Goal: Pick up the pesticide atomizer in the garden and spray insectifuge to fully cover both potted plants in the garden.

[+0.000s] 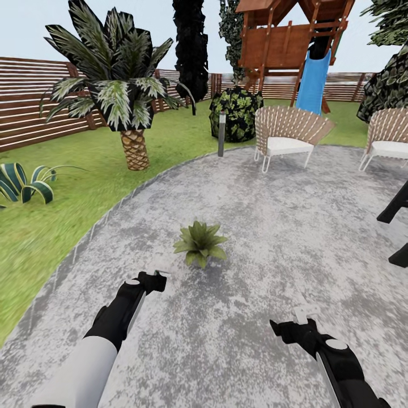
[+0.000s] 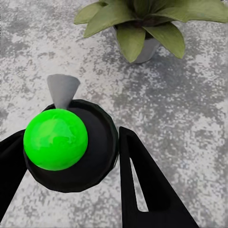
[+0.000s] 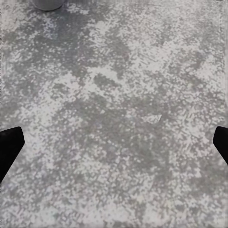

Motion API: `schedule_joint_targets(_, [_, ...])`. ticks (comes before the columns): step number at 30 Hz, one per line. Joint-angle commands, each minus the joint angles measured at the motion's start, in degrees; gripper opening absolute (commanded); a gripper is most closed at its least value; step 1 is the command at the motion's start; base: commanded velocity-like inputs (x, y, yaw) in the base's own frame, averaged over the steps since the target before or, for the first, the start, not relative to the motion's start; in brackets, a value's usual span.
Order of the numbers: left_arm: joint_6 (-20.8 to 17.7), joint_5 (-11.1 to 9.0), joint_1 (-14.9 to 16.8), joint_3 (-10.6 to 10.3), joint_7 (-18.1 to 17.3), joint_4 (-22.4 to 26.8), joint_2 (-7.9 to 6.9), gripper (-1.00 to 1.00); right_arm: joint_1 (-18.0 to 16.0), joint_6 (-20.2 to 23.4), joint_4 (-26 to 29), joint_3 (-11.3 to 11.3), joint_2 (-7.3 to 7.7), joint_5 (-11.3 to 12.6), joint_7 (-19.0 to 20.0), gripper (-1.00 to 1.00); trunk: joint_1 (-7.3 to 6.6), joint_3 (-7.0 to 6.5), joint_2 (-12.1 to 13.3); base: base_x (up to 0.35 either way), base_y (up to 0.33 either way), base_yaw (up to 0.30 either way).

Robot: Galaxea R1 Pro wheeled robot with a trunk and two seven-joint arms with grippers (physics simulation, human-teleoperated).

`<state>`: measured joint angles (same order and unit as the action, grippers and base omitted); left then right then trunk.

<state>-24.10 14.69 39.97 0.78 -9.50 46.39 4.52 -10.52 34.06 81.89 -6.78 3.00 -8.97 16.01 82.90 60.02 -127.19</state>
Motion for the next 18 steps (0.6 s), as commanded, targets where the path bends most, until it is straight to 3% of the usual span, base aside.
schedule_joint_targets(1, [-0.25, 0.61, 0.02, 0.09, -0.43, 0.10, 0.01, -1.00, -0.03, 0.22, 0.07, -0.05, -0.01, -0.61, 0.51, 1.00, -0.23, -0.13, 0.40, 0.000, 0.000, 0.000])
schedule_joint_targets(18, [-0.25, 0.61, 0.02, -0.16, -0.44, 0.10, 0.05, -1.00, -0.03, 0.22, 0.03, -0.05, -0.01, -0.61, 0.45, 1.00, -3.97, -3.19, 7.21, 0.000, 0.000, 0.000])
